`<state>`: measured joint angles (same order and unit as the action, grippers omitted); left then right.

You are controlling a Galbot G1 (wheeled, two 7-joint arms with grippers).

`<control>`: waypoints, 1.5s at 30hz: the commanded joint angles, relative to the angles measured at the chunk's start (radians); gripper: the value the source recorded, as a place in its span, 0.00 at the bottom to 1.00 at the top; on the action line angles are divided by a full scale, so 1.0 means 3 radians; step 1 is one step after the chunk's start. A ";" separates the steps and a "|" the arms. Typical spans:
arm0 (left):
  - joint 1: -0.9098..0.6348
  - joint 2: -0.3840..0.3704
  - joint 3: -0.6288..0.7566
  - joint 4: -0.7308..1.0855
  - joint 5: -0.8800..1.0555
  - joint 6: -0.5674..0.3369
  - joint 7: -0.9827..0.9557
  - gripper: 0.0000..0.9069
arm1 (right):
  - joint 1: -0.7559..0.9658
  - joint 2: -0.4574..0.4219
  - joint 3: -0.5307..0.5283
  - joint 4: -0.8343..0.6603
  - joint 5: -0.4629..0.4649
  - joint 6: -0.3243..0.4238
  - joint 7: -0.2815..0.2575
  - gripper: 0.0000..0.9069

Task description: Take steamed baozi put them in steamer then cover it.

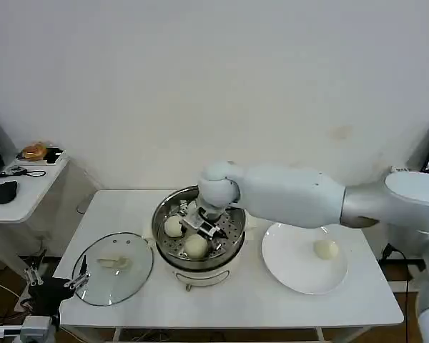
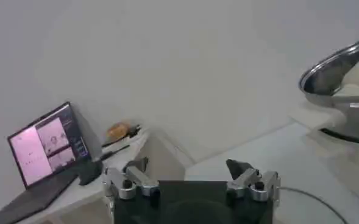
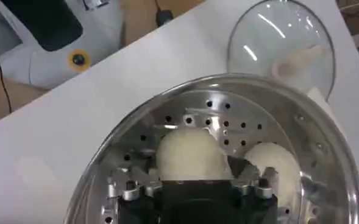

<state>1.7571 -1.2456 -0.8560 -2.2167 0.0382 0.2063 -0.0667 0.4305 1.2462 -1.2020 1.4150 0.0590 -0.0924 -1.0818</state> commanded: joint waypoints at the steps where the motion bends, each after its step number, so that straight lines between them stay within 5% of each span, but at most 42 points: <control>1: 0.0004 0.0014 0.0010 0.0001 0.0013 -0.0002 -0.0001 1.00 | 0.0161 -0.0143 0.0130 -0.0002 0.0152 -0.0096 0.0146 1.00; 14: -0.0028 0.0159 0.0077 0.0017 0.0000 0.0006 0.0006 1.00 | 0.0469 -0.1173 0.0186 0.0112 0.0346 -0.0629 0.0211 1.00; 24: -0.0067 0.0192 0.0198 0.0001 0.0009 0.0004 0.0006 1.00 | -0.0010 -0.2329 0.0316 0.0220 0.0023 -0.0579 0.0172 1.00; 28: -0.0087 0.0188 0.0268 0.0011 0.0035 0.0006 0.0004 1.00 | -0.0438 -0.2675 0.0726 0.0222 -0.0177 -0.0511 0.0151 1.00; 39: -0.0081 0.0165 0.0354 0.0054 0.0081 0.0000 0.0003 1.00 | -0.1957 -0.2878 0.1852 0.0059 -0.0688 -0.0351 0.0166 1.00; 45: -0.0054 0.0153 0.0329 0.0044 0.0084 0.0001 0.0002 1.00 | -0.2182 -0.2695 0.2036 -0.0133 -0.0794 -0.0326 0.0175 1.00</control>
<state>1.7394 -1.1999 -0.7603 -2.2026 0.0631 0.2067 -0.0658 0.0215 0.4765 -0.7818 1.4269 -0.0946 -0.2045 -1.0322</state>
